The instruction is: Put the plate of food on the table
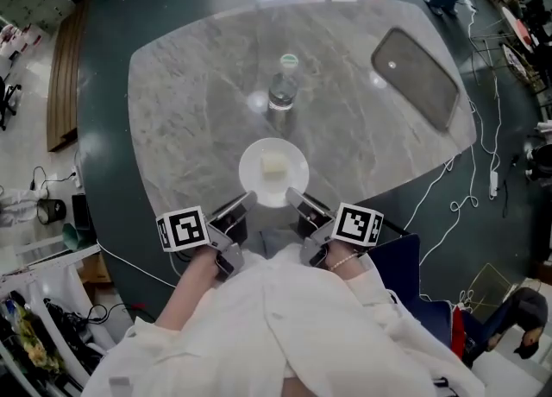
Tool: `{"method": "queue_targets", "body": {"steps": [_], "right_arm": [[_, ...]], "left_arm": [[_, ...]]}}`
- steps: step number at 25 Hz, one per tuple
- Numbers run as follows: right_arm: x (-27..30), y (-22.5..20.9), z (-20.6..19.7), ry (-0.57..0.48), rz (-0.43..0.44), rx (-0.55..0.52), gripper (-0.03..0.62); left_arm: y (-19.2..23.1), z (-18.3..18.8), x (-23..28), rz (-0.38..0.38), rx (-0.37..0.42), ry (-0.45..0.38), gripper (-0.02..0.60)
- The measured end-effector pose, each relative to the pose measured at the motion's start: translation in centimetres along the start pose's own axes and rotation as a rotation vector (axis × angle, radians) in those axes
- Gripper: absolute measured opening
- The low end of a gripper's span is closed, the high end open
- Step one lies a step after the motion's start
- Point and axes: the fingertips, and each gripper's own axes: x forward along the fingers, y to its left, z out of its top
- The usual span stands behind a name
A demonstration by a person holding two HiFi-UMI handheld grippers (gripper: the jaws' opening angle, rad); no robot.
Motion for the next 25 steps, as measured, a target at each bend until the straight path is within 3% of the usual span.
{"method": "queue_targets", "body": {"steps": [9, 19, 25], "right_arm": [[1.7, -3.3, -0.6, 0.084, -0.117, -0.096, 0.097], [4.2, -5.0, 0.3, 0.147, -0.168, -0.167, 0.109], [4.8, -5.5, 0.4, 0.175, -0.213, -0.241, 0.154]], "left_arm": [[3.1, 0.1, 1.1, 0.056, -0.039, 0.016, 0.025], [5.9, 1.7, 2.2, 0.086, -0.081, -0.001, 0.025], [6.4, 1.7, 2.8, 0.101, -0.153, -0.022, 0.025]]}}
